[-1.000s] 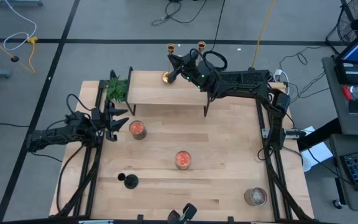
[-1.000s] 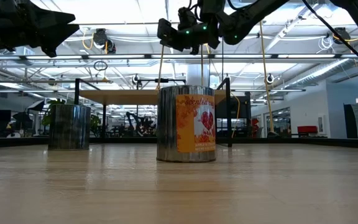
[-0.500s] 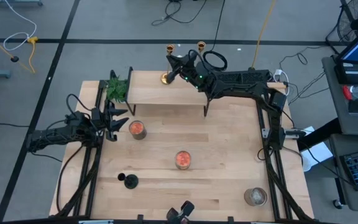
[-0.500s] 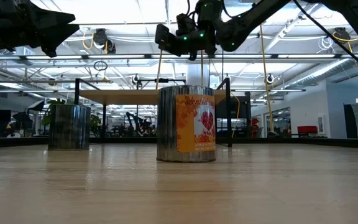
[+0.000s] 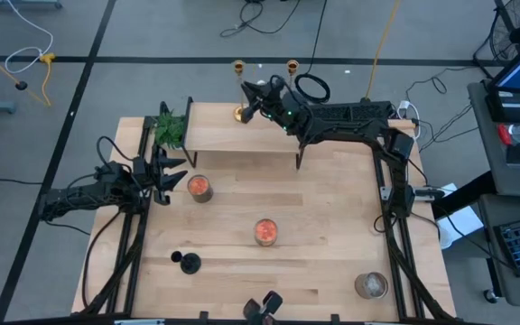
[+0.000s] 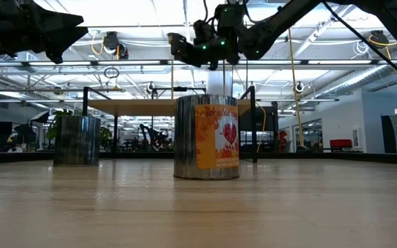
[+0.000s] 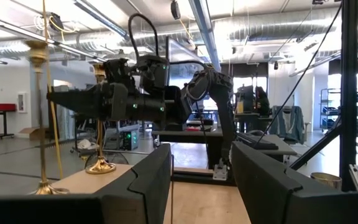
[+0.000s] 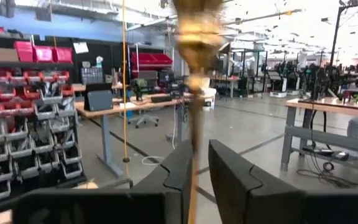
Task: Pick & Place candle stick holders
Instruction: Put the gold candle holder on the shelf, then put the black candle holder on the shelf
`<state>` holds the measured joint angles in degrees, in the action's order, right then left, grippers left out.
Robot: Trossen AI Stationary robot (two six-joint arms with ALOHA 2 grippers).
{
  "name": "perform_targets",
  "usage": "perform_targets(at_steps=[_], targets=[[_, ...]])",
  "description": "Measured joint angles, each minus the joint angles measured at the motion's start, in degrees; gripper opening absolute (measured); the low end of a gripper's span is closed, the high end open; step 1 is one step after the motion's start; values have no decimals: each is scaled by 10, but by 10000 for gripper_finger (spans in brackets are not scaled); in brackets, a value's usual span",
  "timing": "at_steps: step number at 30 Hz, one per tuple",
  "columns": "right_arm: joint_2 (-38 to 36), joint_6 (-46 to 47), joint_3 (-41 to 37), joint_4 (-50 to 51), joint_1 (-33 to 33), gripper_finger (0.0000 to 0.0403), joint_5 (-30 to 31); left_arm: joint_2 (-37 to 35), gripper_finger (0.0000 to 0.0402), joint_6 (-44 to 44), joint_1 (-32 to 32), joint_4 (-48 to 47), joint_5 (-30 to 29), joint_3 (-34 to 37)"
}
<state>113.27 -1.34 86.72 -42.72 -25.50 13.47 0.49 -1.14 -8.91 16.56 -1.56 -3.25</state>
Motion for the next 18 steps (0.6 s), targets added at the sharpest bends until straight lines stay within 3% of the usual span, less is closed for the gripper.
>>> perform_targets(at_steps=[14,18], targets=[[-2,-2,0,-1,6,119,0,0,175,-1,0,-1,0,0],[-21,-13,0,64,20,122,0,0,175,-18,0,-10,9,0]])
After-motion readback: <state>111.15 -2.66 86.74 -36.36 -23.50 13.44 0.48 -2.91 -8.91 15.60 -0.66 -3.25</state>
